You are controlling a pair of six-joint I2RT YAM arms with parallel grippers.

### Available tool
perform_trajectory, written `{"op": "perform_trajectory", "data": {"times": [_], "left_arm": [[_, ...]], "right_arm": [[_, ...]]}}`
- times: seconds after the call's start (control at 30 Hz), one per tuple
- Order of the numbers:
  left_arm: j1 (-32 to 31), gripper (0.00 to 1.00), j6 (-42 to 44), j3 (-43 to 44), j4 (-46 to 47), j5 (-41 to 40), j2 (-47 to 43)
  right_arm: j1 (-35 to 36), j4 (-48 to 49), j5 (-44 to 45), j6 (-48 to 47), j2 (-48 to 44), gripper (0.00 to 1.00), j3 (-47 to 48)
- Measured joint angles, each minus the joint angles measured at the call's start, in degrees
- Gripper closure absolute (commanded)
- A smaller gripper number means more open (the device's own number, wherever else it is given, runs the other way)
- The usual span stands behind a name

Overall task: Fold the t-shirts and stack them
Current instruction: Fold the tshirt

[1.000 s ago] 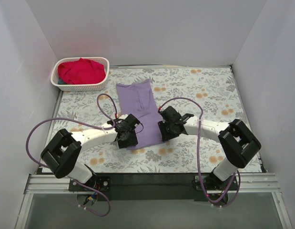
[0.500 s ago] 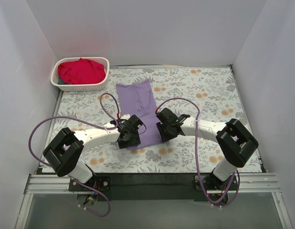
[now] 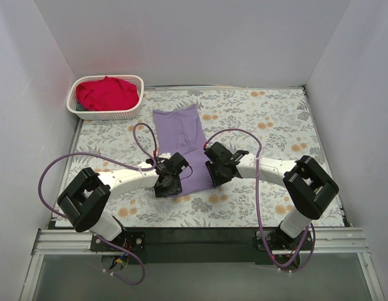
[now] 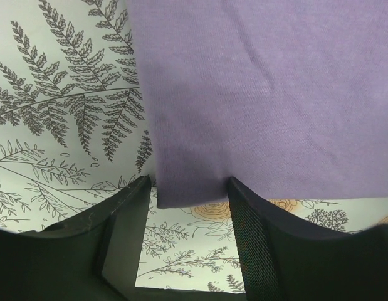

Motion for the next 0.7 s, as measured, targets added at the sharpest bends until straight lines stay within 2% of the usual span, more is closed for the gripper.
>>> {"op": "perform_trajectory", "data": {"times": [0.17, 0.23, 0.27, 0.3, 0.33, 0.37, 0.43, 0.7], "left_arm": [[-0.2, 0.56, 0.6, 0.9, -0.4, 0.1, 1.3], [-0.2, 0.63, 0.8, 1.1, -0.3, 0.4, 1.6], [-0.2, 0.70, 0.9, 1.2, -0.2, 0.6, 1.7], [-0.2, 0.87, 0.9, 1.3, 0.0, 0.9, 1.8], [-0.2, 0.94, 0.6, 1.3, 0.5, 1.5, 1.9], [-0.3, 0.99, 0.9, 1.3, 1.2, 2.1, 2.1], [-0.4, 1.00, 1.2, 1.3, 1.5, 2.6, 2.0], [-2.6, 1.00, 0.9, -3.0, 2.5, 6.3, -3.2]], "right_arm": [[0.2, -0.2, 0.1, 0.0, 0.2, 0.72, 0.2], [0.3, -0.2, 0.0, 0.0, 0.3, 0.74, 0.3], [0.3, -0.2, -0.1, 0.0, 0.3, 0.77, 0.3], [0.4, -0.2, -0.1, 0.0, 0.3, 0.80, 0.3], [0.5, -0.1, -0.2, 0.1, 0.3, 0.82, 0.3], [0.7, -0.1, -0.3, 0.0, 0.4, 0.89, 0.3], [0.9, -0.1, -0.5, -0.1, 0.4, 0.99, 0.4], [2.6, -1.3, -2.3, -0.2, -3.6, 0.99, -3.5]]}}
